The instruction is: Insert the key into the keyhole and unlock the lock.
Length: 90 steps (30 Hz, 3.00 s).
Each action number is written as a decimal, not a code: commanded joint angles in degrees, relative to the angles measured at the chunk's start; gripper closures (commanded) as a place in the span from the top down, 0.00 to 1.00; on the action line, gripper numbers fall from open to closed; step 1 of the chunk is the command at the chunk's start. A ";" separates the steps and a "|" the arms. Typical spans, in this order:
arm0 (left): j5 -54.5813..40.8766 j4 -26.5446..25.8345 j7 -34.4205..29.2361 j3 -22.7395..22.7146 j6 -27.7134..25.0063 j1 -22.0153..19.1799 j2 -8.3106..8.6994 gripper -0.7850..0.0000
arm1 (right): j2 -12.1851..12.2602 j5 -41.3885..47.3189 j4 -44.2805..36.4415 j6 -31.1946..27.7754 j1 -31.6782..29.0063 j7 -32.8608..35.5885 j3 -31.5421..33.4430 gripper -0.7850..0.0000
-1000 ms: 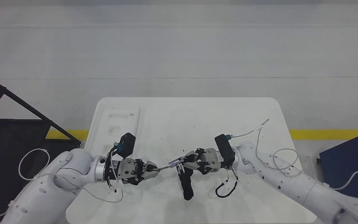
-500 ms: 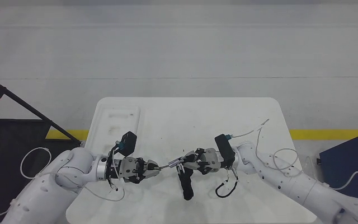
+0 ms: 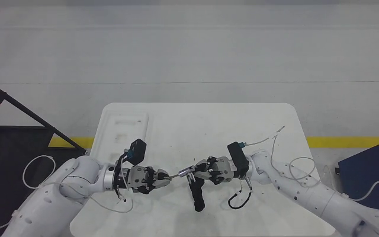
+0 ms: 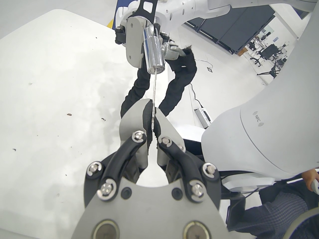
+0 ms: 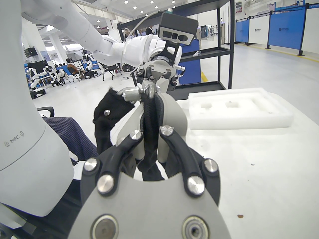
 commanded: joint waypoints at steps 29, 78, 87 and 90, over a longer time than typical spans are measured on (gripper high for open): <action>0.61 -3.39 -6.08 -2.30 7.08 1.44 0.64 0.00 | 0.00 0.00 0.00 0.00 0.00 0.00 0.00 0.00; -0.86 -7.13 -9.58 -4.58 10.42 2.10 0.89 0.00 | 0.00 0.00 0.00 0.00 0.00 0.00 0.00 0.00; -0.84 -8.08 -10.26 -3.87 13.66 1.57 0.66 0.00 | 0.00 0.00 0.00 0.00 0.00 0.00 0.00 0.00; -0.76 -8.56 -10.95 -3.93 15.22 1.40 0.64 0.00 | 0.00 0.00 0.00 0.00 0.00 0.00 0.00 0.00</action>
